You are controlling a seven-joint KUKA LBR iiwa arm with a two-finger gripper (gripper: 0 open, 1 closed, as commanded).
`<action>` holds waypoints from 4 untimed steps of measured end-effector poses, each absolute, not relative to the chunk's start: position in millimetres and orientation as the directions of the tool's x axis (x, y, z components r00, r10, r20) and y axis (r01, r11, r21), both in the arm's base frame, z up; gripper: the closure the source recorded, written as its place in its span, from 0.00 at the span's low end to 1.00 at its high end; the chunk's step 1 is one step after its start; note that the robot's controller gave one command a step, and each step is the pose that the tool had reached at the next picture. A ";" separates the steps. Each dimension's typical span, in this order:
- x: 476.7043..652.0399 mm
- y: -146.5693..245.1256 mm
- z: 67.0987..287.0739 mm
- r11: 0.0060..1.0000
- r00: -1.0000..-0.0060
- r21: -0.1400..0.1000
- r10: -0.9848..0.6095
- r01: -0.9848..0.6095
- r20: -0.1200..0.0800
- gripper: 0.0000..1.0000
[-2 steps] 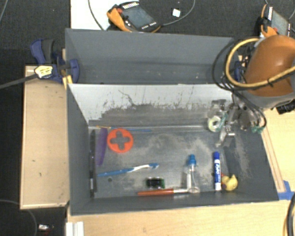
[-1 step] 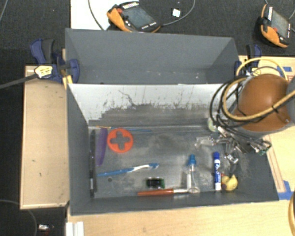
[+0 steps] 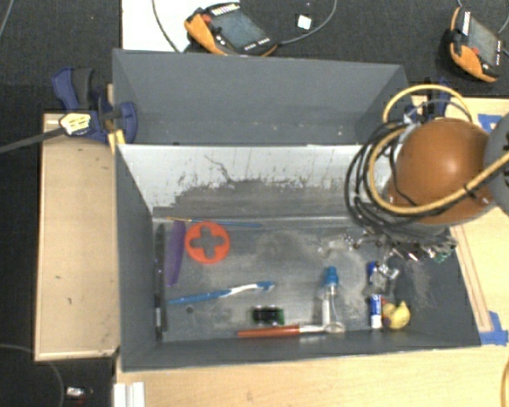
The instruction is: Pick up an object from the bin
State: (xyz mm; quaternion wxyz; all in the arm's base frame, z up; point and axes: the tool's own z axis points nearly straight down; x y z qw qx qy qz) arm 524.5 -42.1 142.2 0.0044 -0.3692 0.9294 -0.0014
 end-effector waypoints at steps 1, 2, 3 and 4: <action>503.7 -68.4 102.9 0.504 -0.504 0.004 -0.864 -0.864 0.004 0.00; 491.5 -13.3 69.4 0.259 -0.259 -0.007 -0.966 -0.966 -0.006 0.00; 496.3 -42.3 70.2 0.294 -0.294 -0.007 -0.956 -0.956 -0.002 1.00; 496.1 -42.2 70.6 0.294 -0.294 -0.007 -0.956 -0.956 -0.002 1.00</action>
Offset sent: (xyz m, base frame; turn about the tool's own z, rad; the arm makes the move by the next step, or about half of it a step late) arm -0.0327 0.0262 -0.0722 -0.5506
